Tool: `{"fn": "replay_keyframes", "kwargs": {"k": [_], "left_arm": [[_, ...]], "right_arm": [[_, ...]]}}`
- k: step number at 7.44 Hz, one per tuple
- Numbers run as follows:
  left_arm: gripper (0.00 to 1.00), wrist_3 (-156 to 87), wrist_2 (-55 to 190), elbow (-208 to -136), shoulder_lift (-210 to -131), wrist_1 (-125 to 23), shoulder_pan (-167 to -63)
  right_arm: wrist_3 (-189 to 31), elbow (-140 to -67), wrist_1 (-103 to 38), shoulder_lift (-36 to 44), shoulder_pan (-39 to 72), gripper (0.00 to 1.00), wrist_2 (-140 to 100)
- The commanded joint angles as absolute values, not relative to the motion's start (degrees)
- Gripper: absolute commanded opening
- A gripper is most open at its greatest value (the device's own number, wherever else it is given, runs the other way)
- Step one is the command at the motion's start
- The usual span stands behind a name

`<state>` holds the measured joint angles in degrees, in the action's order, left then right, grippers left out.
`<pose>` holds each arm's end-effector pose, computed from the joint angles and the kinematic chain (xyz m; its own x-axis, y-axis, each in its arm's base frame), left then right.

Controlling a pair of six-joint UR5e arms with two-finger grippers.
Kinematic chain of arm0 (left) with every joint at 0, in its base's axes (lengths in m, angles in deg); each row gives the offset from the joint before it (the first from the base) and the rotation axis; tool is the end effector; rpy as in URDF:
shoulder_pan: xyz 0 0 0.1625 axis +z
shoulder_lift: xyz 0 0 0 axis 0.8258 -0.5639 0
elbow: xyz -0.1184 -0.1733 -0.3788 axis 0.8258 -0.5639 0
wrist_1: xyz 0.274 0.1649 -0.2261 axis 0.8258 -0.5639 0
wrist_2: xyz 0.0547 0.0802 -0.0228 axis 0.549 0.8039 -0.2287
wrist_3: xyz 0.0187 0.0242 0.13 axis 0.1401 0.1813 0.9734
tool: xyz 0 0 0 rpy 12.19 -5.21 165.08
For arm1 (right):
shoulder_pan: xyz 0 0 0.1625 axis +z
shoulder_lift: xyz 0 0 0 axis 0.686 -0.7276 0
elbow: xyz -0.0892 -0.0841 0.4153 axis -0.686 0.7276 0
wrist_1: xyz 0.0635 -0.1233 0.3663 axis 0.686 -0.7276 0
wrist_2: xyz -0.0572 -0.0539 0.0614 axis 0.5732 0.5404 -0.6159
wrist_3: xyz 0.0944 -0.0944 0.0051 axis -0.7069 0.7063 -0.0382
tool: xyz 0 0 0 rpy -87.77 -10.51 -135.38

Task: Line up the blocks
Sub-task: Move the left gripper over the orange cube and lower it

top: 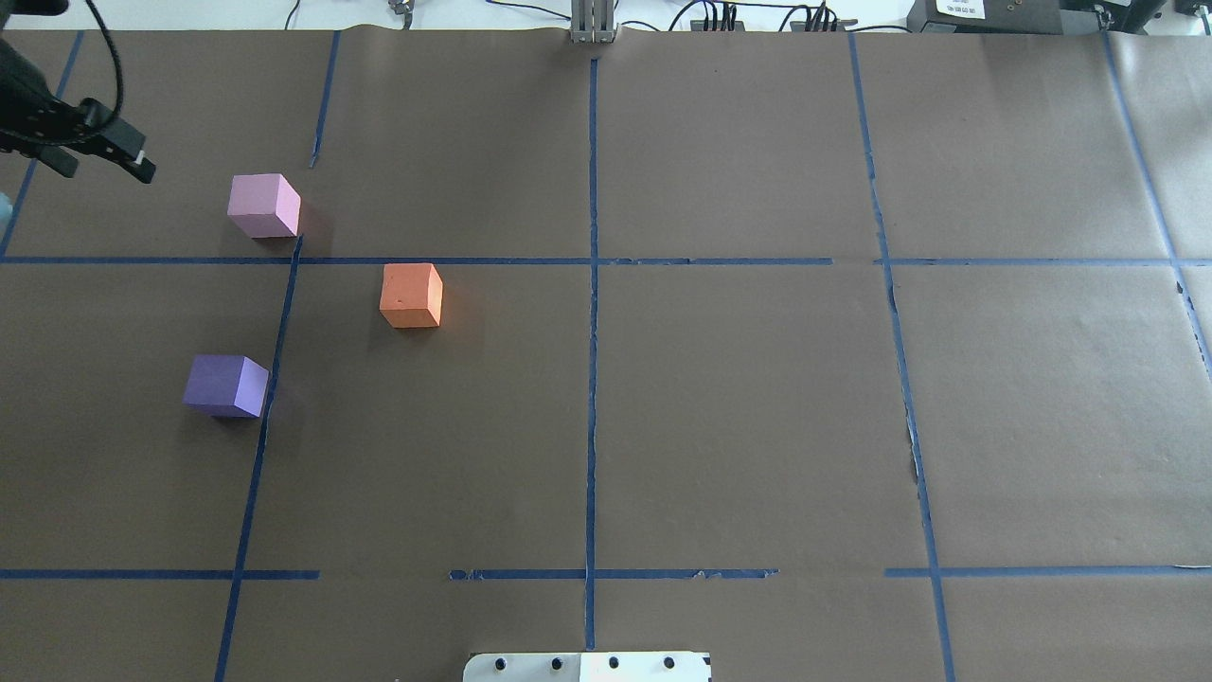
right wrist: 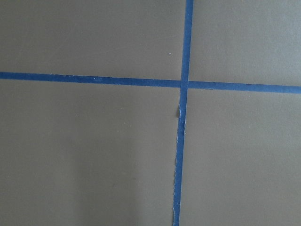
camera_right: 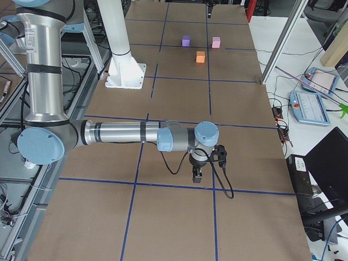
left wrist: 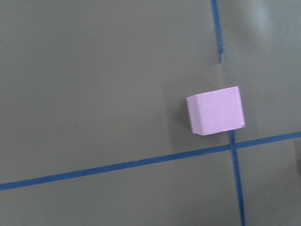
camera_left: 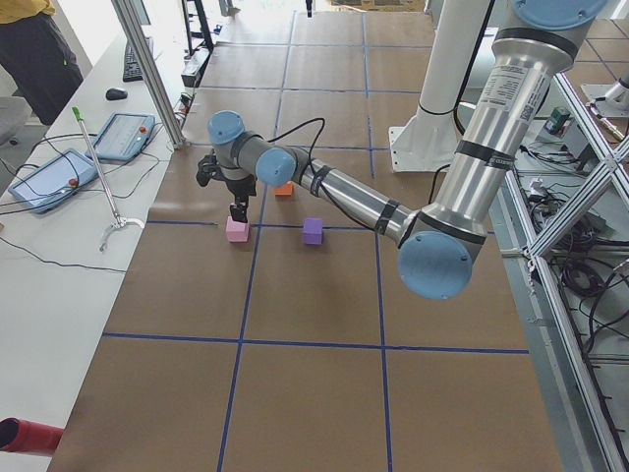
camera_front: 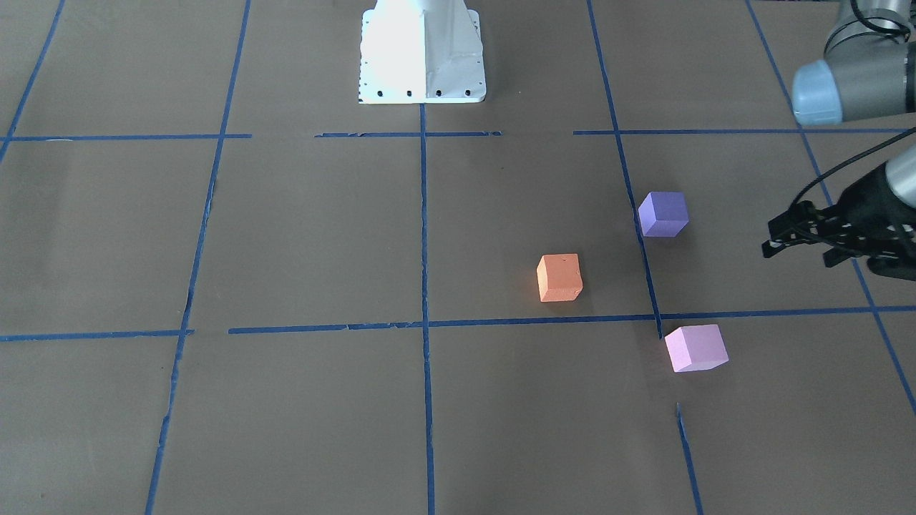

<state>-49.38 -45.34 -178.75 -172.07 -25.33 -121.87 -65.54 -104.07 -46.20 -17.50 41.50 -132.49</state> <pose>0.2110 -0.5761 0.4238 0.6194 0.1347 -0.7734 -0.0555 0.9902 0.1281 -0.0037 -0.4651 0.6689 0.7021 -0.0392 0.7110 0.0527 0.9986 0.0030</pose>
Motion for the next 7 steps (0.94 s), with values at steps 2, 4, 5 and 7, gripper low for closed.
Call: {"fn": "replay_keyframes", "kwargs": {"k": [2, 4, 5, 7], "left_arm": [[0.99, -61.3, -39.9, -179.7, -175.8, -31.2, -111.2], [0.98, -65.3, -37.9, -176.8, -178.4, -33.3, -105.7], [0.98, -68.7, -37.8, -172.8, -181.1, -33.3, -104.5], [0.98, -73.7, -33.7, -170.7, -183.2, -33.1, -103.1]], "right_arm": [[-65.5, -104.1, -46.2, -17.5, 41.5, 1.00, -132.5], [-65.5, -104.1, -46.2, -17.5, 41.5, 1.00, -132.5], [-65.5, -104.1, -46.2, -17.5, 41.5, 1.00, -132.5], [-65.5, -104.1, -46.3, -17.5, 41.5, 1.00, -132.5]]}}
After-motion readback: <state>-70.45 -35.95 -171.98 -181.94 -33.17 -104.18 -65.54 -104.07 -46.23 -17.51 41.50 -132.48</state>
